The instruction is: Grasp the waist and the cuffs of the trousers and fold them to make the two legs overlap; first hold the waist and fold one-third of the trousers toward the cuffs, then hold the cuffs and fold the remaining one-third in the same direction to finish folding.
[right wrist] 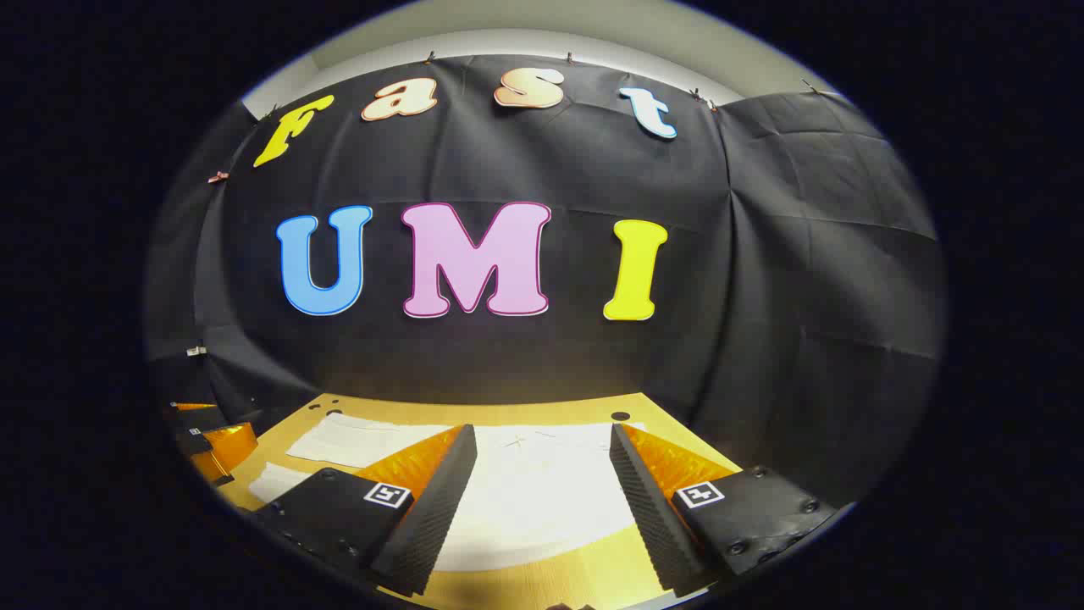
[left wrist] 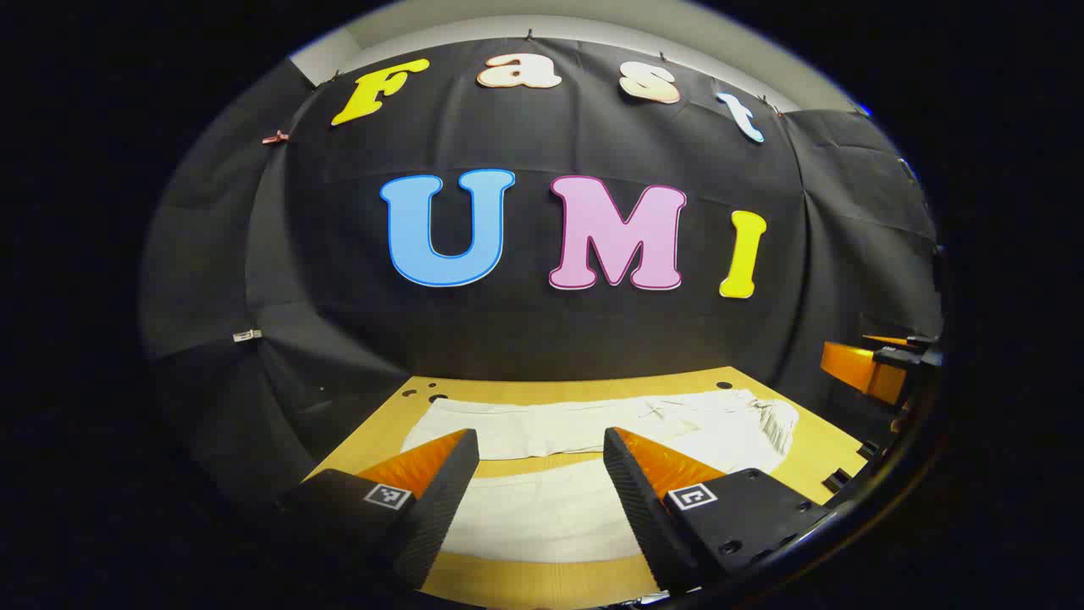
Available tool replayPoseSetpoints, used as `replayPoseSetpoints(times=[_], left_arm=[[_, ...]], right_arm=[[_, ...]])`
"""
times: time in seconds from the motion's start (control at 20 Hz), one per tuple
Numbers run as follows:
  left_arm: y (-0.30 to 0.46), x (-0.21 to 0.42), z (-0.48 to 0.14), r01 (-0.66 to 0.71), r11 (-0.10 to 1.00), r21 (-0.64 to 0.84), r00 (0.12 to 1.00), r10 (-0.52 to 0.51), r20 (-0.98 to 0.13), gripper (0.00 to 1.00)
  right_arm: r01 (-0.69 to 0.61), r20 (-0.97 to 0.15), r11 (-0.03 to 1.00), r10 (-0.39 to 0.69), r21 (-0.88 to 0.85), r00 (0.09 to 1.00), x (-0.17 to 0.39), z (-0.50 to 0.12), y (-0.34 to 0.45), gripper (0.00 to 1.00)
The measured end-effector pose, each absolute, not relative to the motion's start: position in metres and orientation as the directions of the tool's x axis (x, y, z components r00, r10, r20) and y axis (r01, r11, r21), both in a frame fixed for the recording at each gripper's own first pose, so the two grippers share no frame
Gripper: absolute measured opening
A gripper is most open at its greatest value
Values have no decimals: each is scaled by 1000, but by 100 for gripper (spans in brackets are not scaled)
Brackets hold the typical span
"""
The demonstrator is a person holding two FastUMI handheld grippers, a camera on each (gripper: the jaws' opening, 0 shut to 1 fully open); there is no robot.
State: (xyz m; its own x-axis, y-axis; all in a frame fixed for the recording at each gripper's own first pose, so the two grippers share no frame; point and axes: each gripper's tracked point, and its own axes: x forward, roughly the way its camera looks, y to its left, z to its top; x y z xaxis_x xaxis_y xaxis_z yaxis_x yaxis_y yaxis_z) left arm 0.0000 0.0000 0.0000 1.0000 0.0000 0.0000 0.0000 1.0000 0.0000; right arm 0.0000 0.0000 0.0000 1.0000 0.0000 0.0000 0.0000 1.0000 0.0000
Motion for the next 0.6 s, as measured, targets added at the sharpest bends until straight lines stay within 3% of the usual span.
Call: replayPoseSetpoints(times=[0.6], left_arm=[[-3, 31, -10, -12, 1000, -6, 999, 12, -41, 94]], right_arm=[[24, 8, 1000, -24, 4, 1000, 27, 7, -19, 97]])
